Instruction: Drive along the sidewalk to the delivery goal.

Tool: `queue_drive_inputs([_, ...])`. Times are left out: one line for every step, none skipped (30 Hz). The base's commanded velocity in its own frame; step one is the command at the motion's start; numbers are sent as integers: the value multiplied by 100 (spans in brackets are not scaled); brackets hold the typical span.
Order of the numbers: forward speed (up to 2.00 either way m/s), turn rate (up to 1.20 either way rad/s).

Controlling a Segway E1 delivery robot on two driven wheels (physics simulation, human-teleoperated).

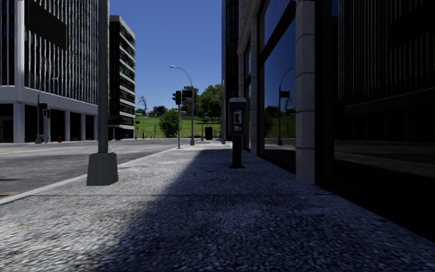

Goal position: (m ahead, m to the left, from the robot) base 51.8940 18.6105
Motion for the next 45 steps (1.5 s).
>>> queue_drive_inputs([200,0])
queue_drive_inputs([200,0])
queue_drive_inputs([200,0])
queue_drive_inputs([200,0])
queue_drive_inputs([200,0])
queue_drive_inputs([200,0])
queue_drive_inputs([200,14])
queue_drive_inputs([200,61])
queue_drive_inputs([200,61])
queue_drive_inputs([200,73])
queue_drive_inputs([200,79])
queue_drive_inputs([200,73])
queue_drive_inputs([200,73])
queue_drive_inputs([200,7])
queue_drive_inputs([200,2])
queue_drive_inputs([200,0])
queue_drive_inputs([200,0])
queue_drive_inputs([200,0])
queue_drive_inputs([200,0])
queue_drive_inputs([200,0])
queue_drive_inputs([200,0])
queue_drive_inputs([200,0])
queue_drive_inputs([200,0])
queue_drive_inputs([200,0])
queue_drive_inputs([200,0])
queue_drive_inputs([200,0])
queue_drive_inputs([200,0])
queue_drive_inputs([200,0])
queue_drive_inputs([200,0])
queue_drive_inputs([200,0])
queue_drive_inputs([200,0])
queue_drive_inputs([200,0])
queue_drive_inputs([200,0])
queue_drive_inputs([200,0])
queue_drive_inputs([200,0])
queue_drive_inputs([200,0])
queue_drive_inputs([200,0])
queue_drive_inputs([200,5])
queue_drive_inputs([200,52])
queue_drive_inputs([200,68])
queue_drive_inputs([200,77])
queue_drive_inputs([200,81])
queue_drive_inputs([200,81])
queue_drive_inputs([200,76])
queue_drive_inputs([200,30])
